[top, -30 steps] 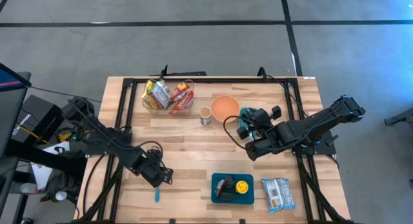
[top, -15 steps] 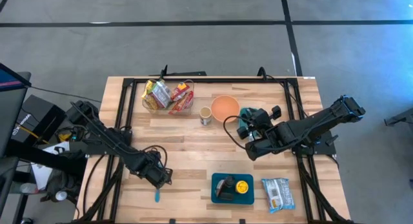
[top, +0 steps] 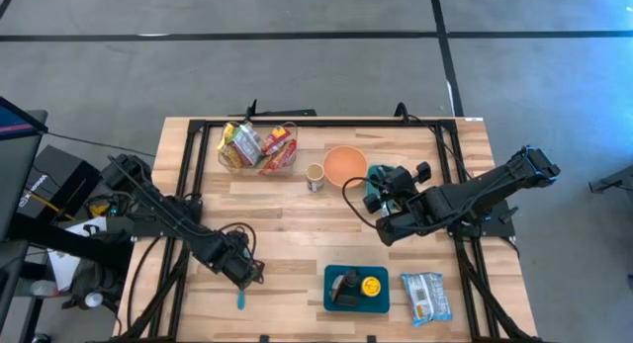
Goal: Pick & Place Food Item
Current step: Put the blue baby spoon into the green bin
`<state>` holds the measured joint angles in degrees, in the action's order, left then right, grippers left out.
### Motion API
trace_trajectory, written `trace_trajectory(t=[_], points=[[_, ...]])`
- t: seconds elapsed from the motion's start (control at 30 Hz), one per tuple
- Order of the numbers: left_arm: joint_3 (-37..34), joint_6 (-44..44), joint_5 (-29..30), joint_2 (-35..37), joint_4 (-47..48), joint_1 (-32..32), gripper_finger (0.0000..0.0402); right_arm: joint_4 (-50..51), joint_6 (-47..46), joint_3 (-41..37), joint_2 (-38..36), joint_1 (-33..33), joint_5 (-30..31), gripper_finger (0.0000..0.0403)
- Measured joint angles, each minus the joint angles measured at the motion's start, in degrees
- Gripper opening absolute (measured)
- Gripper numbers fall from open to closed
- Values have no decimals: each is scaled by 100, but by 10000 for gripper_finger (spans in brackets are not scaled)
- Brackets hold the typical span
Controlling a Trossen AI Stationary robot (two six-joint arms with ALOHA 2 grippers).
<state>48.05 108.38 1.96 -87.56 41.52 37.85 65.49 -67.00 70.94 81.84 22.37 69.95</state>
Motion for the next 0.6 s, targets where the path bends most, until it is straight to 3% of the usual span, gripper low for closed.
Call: trace_trajectory(t=[0.27,0.6], points=[[0,104,-241,3,-251,-56,52,0,0,0,0,0,0,55],[-2,366,-335,5,-120,-70,117,0,0,0,0,0,-2,55]])
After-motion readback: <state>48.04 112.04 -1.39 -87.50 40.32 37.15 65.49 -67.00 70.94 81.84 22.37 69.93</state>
